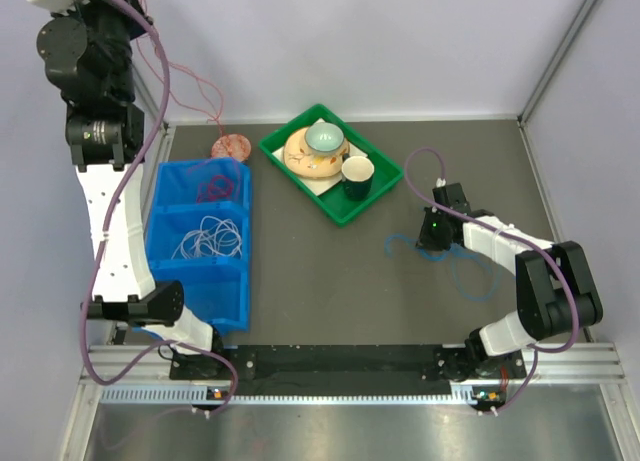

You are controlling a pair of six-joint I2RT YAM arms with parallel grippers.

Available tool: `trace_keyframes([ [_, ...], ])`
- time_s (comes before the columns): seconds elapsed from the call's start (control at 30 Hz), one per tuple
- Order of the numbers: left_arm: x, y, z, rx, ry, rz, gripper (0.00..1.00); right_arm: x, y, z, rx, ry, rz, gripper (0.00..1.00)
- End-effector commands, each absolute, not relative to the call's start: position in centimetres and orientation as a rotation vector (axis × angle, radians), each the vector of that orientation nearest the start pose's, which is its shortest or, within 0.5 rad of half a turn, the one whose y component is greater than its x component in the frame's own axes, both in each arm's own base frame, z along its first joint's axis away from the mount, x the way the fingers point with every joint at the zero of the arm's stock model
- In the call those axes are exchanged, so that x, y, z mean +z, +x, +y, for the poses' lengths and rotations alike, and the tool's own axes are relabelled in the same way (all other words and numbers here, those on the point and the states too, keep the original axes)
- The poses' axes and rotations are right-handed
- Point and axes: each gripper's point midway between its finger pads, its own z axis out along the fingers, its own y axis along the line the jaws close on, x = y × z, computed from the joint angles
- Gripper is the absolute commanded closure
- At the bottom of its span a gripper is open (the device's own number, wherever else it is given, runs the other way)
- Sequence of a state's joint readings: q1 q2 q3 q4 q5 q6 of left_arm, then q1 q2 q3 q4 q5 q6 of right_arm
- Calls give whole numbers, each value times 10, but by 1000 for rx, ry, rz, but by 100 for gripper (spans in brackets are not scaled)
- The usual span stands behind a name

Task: Untangle the cables

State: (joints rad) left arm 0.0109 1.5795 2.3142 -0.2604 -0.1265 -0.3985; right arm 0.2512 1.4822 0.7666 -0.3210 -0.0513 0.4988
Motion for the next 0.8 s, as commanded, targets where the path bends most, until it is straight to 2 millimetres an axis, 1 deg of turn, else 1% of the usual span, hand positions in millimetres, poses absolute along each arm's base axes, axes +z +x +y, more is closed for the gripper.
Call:
trace_keyframes([
  [0.0, 643, 422, 25, -201, -369, 1090, 100, 32, 306, 109, 348, 291, 2589, 100],
  [0.03, 633, 429, 28, -193, -377, 1112, 100, 32, 306, 109, 348, 292, 2591, 100],
  [0.13, 618, 439, 33, -183, -395, 1147, 100, 31, 305, 109, 345, 288, 2591, 100],
  [0.2, 609, 443, 36, -174, -407, 1163, 100, 30, 304, 108, 341, 287, 2593, 100],
  [0.23, 601, 445, 40, -165, -416, 1175, 100, 30, 304, 108, 340, 287, 2595, 100],
  [0.3, 591, 449, 43, -158, -421, 1192, 100, 29, 303, 108, 343, 282, 2596, 100],
  [0.33, 583, 452, 46, -145, -422, 1214, 100, 29, 303, 108, 343, 282, 2597, 100],
  [0.4, 576, 455, 48, -138, -423, 1237, 100, 29, 302, 108, 342, 274, 2598, 100],
  [0.43, 565, 457, 51, -129, -429, 1260, 100, 29, 302, 108, 343, 274, 2596, 100],
  [0.5, 557, 456, 53, -126, -431, 1269, 100, 29, 301, 108, 341, 270, 2598, 100],
  [0.53, 544, 455, 55, -123, -440, 1291, 100, 30, 302, 108, 344, 273, 2595, 100],
  [0.6, 535, 453, 60, -116, -450, 1293, 100, 29, 301, 108, 345, 277, 2596, 100],
  [0.63, 525, 452, 62, -112, -459, 1310, 100, 28, 301, 108, 347, 277, 2598, 100],
  [0.7, 513, 451, 68, -90, -482, 1326, 100, 29, 301, 109, 352, 273, 2596, 100],
  [0.73, 504, 451, 70, -79, -487, 1345, 100, 28, 301, 108, 351, 275, 2597, 100],
  [0.77, 498, 452, 72, -72, -492, 1356, 100, 28, 300, 109, 353, 273, 2598, 100],
])
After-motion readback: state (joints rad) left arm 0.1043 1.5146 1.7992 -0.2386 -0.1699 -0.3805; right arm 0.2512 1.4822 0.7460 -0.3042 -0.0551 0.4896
